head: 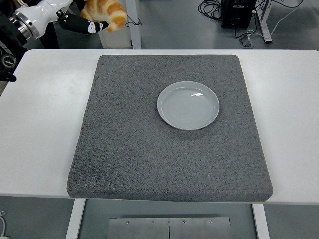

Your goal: Place the bread on the plate

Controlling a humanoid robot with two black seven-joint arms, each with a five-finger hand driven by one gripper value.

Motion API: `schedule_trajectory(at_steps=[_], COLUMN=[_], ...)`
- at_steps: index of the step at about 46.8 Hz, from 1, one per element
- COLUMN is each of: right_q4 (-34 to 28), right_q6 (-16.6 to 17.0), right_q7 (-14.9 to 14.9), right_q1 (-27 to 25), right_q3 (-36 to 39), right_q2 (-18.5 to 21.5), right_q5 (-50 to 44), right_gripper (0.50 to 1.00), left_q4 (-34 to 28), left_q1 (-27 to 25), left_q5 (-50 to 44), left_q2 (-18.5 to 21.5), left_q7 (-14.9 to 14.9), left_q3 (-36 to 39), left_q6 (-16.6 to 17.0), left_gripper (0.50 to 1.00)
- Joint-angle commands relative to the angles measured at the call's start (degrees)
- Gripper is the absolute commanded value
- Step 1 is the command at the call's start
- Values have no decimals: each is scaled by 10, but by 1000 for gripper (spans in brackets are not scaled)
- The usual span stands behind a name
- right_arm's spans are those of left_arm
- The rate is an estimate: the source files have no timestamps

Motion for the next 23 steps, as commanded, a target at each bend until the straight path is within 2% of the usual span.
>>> schedule_trajectory(at_steps=[1, 13, 23], right_q4=[0, 0, 0], right_q6=[0, 0, 0], right_q7=[0, 0, 0], right_q1=[0, 0, 0], right_q3=[0, 0, 0], right_q2=[0, 0, 0], right_q5=[0, 0, 0], right_gripper=[1000, 1000, 1000], left_q4=[1, 2, 16], left_q1=[-2, -30, -31], left_q5=[2, 7, 11], left_q2=[-11, -65, -118], left_q7=[0, 1, 0], left_q3=[1, 26, 29], left_q6=[0, 3, 3], left_gripper=[500, 500, 500])
